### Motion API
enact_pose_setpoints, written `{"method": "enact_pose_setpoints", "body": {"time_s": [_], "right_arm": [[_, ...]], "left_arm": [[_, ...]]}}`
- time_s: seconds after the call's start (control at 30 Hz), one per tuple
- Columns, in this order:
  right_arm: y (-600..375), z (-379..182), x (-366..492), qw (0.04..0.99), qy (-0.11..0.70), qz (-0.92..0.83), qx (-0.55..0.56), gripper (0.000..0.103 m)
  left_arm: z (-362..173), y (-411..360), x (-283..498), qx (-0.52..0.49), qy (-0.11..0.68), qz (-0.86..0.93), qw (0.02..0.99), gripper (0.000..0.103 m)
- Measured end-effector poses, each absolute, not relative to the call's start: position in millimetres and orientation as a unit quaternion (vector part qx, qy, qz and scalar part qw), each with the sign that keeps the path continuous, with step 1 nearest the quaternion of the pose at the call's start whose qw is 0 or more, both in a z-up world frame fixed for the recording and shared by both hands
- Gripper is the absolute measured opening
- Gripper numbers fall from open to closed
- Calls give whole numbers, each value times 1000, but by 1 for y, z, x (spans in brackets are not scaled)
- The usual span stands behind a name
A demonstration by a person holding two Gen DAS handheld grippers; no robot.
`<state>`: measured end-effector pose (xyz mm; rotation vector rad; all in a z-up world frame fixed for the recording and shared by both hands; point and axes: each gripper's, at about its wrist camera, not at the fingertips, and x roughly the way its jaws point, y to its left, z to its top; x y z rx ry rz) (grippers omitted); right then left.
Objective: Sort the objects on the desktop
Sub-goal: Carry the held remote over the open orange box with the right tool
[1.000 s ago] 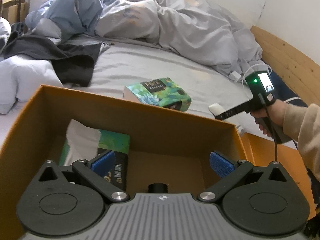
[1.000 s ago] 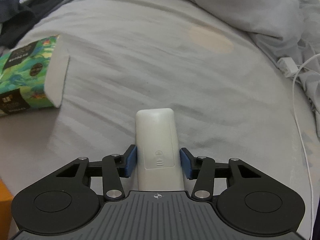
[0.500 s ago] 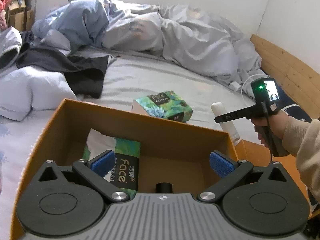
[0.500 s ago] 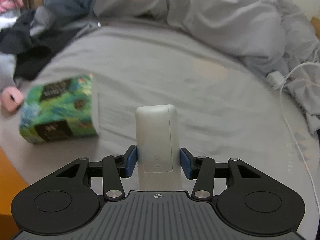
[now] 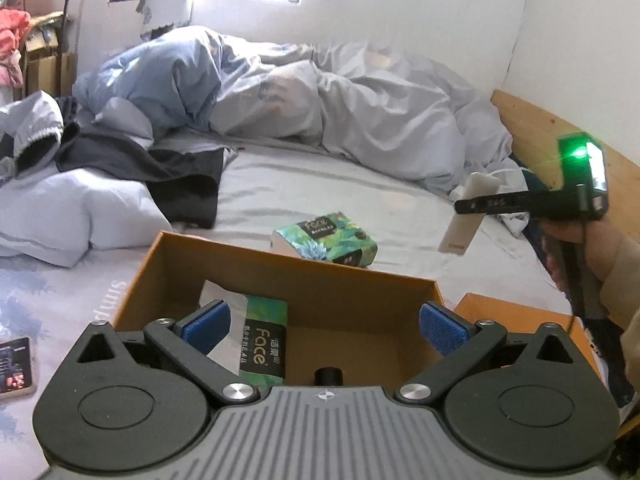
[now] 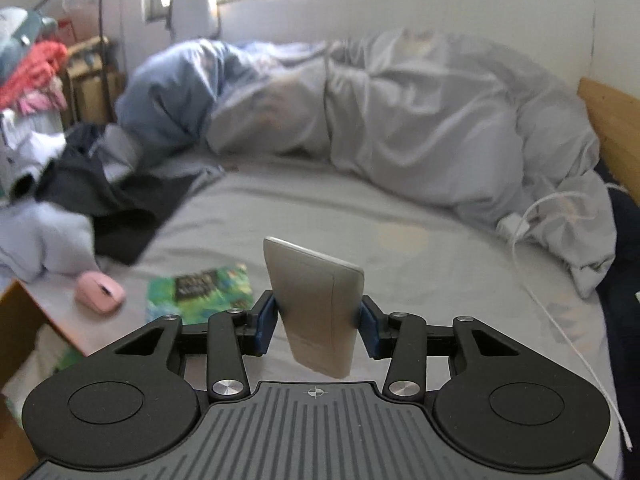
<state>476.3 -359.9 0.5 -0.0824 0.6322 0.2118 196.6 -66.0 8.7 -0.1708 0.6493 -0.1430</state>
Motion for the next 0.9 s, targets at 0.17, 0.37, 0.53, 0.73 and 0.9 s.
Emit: {"method": "enact_pose_setpoints", "body": {"time_s": [0.17,0.37,0.53,0.73,0.9], "right_arm": [[-358,26,484,950,289,114,-39,47],[-359,47,522,953,273,128,-35,47],[-351,59,564,953,260,151,-37,47],[-341,64,609,947,256,191,-44,47],[-331,55,644,940,260,213,-50,46]], "left_arm": [[23,-63,177,-80,303,-70,947,103],[39,-58,151,-76,287,-67,952,103],[49,-48,127,-72,274,-62,957,103],[58,-29,99,-68,261,-47,962,103],[58,-11,80,-70,258,-29,963,103]]}}
